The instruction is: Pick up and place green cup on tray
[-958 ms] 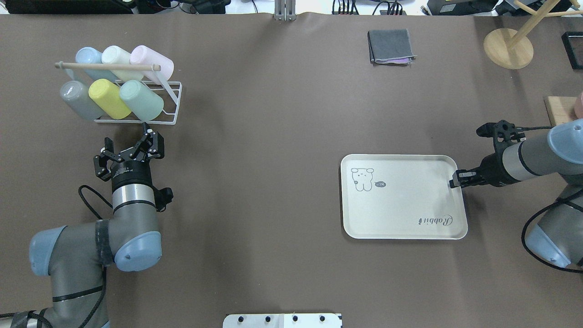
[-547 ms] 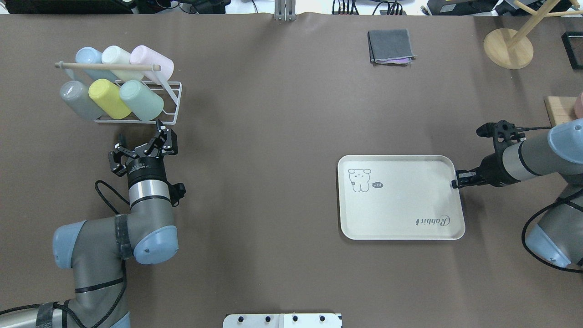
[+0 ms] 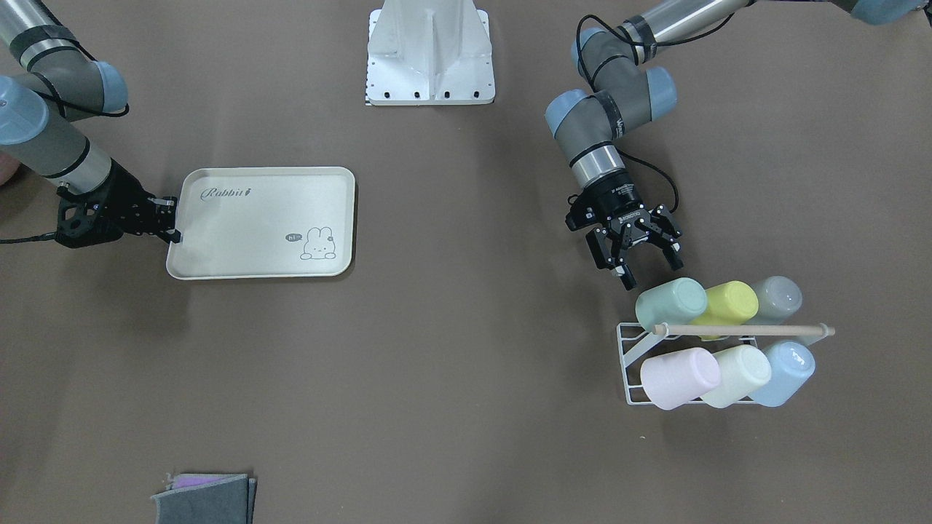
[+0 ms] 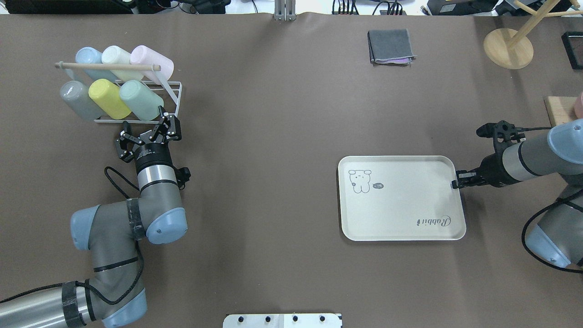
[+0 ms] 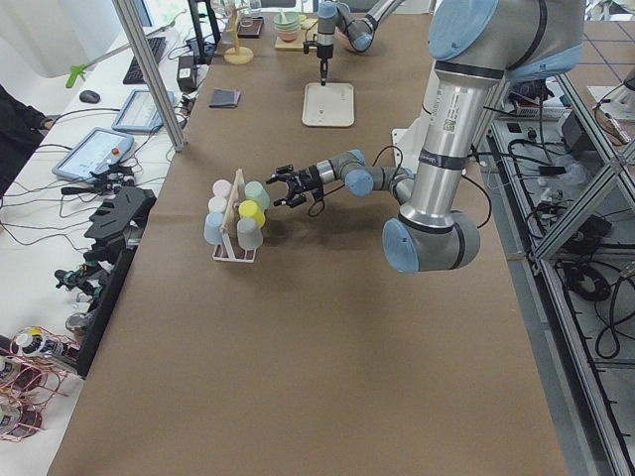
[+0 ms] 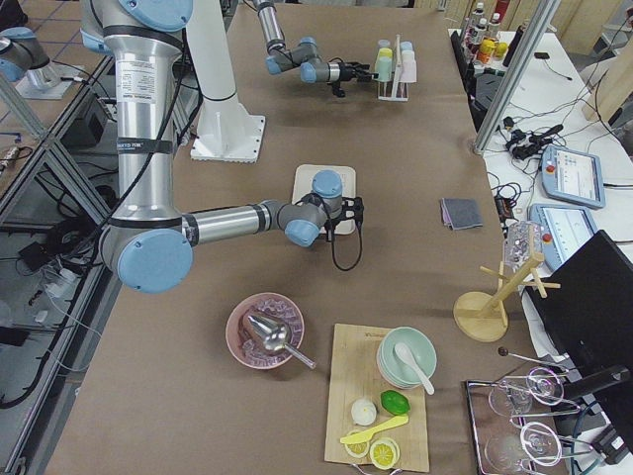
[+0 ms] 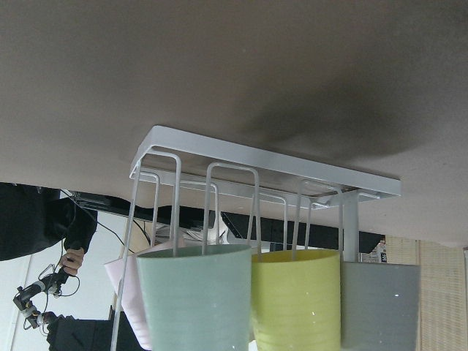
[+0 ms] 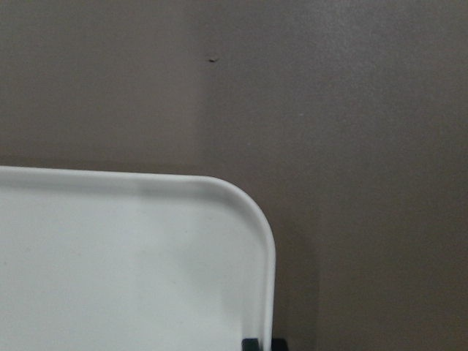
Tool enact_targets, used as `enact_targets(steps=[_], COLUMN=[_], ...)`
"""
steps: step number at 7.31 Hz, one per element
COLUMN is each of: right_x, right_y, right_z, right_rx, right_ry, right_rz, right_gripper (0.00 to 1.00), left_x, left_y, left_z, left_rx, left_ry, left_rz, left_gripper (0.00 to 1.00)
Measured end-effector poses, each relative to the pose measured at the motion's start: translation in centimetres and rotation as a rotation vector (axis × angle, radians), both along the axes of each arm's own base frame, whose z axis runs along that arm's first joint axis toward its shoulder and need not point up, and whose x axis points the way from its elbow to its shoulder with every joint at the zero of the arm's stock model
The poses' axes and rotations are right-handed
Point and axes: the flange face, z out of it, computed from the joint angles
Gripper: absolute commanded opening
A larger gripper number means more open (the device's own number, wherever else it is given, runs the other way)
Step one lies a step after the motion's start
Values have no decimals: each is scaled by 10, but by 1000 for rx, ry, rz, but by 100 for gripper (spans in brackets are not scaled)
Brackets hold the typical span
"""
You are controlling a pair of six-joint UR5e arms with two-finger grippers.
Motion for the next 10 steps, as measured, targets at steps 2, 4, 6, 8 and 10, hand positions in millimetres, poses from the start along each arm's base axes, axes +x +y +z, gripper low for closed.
enact_targets(steps=[2, 4, 6, 8, 10], right_x=[-1, -1, -1, -1, -3], right_y=[0, 0, 0, 0, -1], right_z=[2, 1, 0, 0, -7], right_rx=[-2, -2, -2, -3, -13], right_ry=[3, 3, 0, -1, -9], right_rz=[0, 0, -2, -4, -17], right_gripper=[0, 0, 0, 0, 0], left_x=[-2, -6, -8, -13, -13], left_y=[-14, -23, -31, -38, -43], left_z=[13, 7, 1, -1, -1], left_rx=[-5, -9, -9, -10, -4], left_ry=[-16, -49, -59, -61, -48], left_rz=[-19, -17, -22, -34, -40], left_gripper=[98, 98, 98, 98, 98])
